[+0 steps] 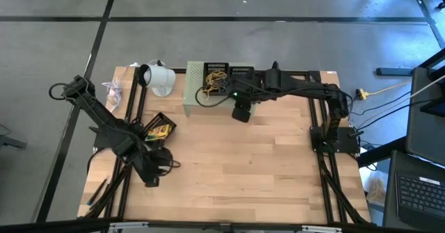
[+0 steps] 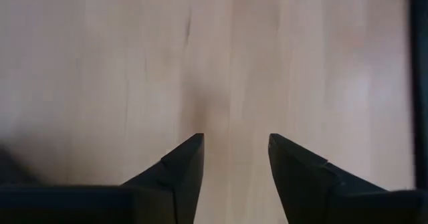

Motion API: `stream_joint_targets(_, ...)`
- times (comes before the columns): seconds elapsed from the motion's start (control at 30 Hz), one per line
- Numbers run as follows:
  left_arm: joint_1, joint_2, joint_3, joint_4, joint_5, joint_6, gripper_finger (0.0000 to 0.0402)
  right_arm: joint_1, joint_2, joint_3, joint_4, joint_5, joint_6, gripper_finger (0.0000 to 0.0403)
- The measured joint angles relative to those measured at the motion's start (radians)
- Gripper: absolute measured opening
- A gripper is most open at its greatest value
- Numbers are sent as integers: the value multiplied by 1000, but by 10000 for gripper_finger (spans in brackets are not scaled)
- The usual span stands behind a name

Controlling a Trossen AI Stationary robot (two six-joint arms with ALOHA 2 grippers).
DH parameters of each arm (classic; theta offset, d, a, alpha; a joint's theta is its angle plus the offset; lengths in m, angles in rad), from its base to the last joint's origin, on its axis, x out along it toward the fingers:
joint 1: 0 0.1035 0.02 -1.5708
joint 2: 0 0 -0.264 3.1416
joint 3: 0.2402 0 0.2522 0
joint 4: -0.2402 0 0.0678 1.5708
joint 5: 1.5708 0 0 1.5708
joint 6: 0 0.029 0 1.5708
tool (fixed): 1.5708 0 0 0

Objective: Pick & Place Office Desk Supplies
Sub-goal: Put the black bin on the shelf

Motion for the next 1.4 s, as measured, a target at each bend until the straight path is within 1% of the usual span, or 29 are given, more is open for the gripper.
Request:
stream_joint_targets(0.07,-17,0,0,-90,79,-10,167,19,0,0,-21,0,1,165)
stream_joint_targets(0.13,-36,0,0,-171,145,23,168,39,0,0,-31,0,3,162)
stream_joint_targets(0.23,-59,0,0,-255,181,133,167,60,0,0,-33,-3,3,158)
stream_joint_targets(0.37,-76,0,-2,-349,146,267,164,78,0,0,-33,0,3,155)
stream_joint_targets(0.47,-75,0,-24,-428,135,301,162,90,0,0,-33,0,3,153)
stream_joint_targets(0.57,-75,0,-47,-482,111,296,161,97,0,0,-35,0,3,153)
stream_joint_targets(0.7,-74,0,-98,-490,59,297,161,102,0,0,-35,0,3,153)
stream_joint_targets(0.8,-62,1,-124,-466,76,288,161,103,0,0,-35,0,20,153)
stream_joint_targets(0.87,-52,1,-134,-447,73,260,161,102,0,0,-35,0,26,153)
stream_joint_targets(1.0,-23,2,-148,-430,58,155,157,102,0,0,-35,0,26,153)
stream_joint_targets(1.1,-5,2,-168,-409,65,94,139,102,0,0,-35,0,26,152)
stream_joint_targets(1.17,5,3,-180,-399,80,74,117,102,0,0,-35,0,26,152)
stream_joint_targets(1.27,13,3,-190,-380,97,47,72,102,0,0,-35,0,26,152)
stream_joint_targets(1.37,21,3,-190,-354,81,36,20,102,0,0,-35,0,26,152)
stream_joint_targets(1.4,22,3,-190,-343,72,32,12,102,0,0,-35,0,26,152)
